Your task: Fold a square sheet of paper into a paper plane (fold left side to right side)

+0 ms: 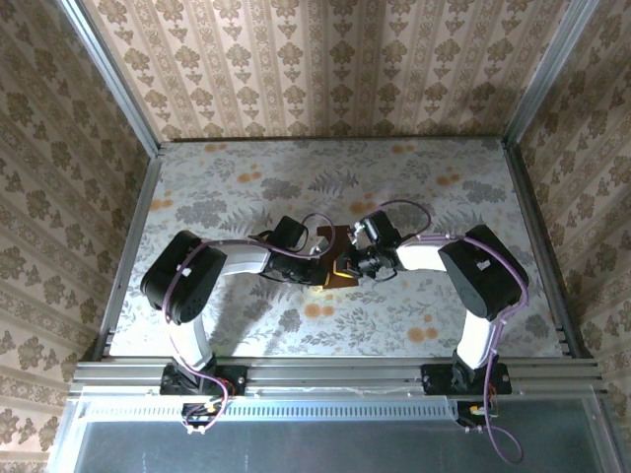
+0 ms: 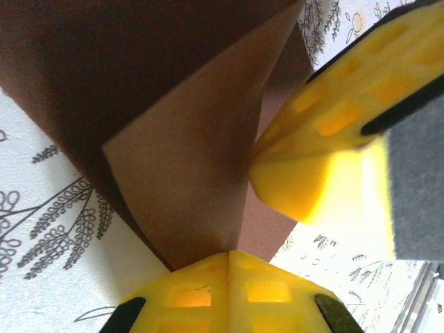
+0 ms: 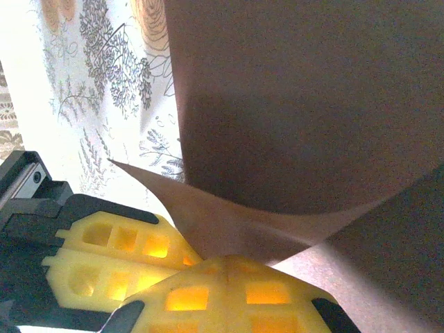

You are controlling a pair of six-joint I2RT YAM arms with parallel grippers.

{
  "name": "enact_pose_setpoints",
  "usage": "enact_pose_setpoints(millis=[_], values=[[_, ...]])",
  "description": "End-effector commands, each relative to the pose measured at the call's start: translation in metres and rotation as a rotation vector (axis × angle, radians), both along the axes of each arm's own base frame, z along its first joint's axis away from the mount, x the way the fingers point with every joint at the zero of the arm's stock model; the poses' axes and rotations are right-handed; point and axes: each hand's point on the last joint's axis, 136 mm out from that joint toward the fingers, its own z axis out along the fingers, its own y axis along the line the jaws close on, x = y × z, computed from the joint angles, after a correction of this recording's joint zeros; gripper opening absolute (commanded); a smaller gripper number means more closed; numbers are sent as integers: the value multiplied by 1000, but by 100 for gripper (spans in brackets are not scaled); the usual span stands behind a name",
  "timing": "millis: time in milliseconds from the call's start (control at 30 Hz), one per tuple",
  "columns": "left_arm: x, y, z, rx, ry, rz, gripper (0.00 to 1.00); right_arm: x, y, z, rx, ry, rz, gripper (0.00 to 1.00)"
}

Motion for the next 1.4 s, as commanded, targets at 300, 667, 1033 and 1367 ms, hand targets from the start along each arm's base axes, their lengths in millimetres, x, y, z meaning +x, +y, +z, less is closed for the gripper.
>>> enact_pose_setpoints(millis=[300,667,1033,1367], values=[[-14,23,-31,162,28,-4,0,-5,13,-10,13,5,12,0],[-18,32,-39,221,43,1,0,-9,-10,-38,-154,24,15,0],[-25,39,-49,251,78,8,0,14,-34,-43,-197,18,-26,0],[-27,40,-52,254,90,4,0,37,-59,-42,-191,18,-70,0]])
